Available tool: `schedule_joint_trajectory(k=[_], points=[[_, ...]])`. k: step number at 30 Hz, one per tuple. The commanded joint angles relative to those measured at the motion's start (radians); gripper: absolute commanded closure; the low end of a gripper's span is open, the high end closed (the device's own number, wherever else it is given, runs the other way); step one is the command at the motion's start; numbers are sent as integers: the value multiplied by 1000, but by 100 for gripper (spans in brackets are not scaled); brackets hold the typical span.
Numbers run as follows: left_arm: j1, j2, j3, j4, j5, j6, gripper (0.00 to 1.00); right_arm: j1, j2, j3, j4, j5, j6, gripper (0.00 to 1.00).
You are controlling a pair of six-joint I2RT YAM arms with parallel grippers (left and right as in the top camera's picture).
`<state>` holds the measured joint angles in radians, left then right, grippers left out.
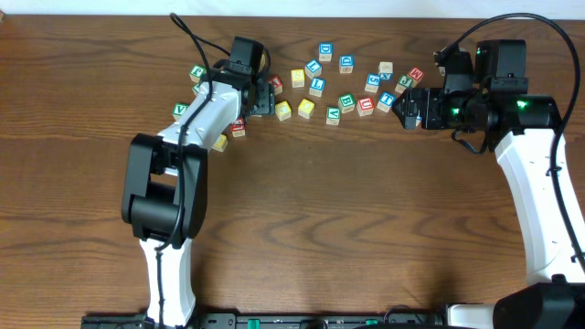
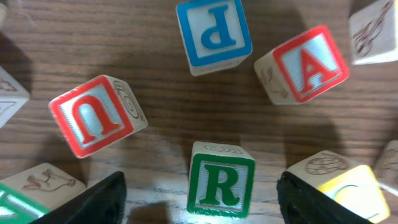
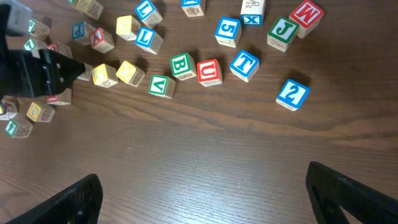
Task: Spell out ROBOT
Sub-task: 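Lower the left gripper and grasp the green R block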
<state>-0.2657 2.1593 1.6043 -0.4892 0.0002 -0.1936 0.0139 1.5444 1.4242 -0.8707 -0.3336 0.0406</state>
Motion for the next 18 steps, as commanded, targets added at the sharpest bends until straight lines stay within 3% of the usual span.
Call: schedule_joint_trajectory(k=[1,18], points=[[-2,11,18,18,-12,26,28,-13,0,20,-1,-6,-5,1],[-2,47,0,65,-13,43,36,-13,0,20,-1,-6,-5,1]])
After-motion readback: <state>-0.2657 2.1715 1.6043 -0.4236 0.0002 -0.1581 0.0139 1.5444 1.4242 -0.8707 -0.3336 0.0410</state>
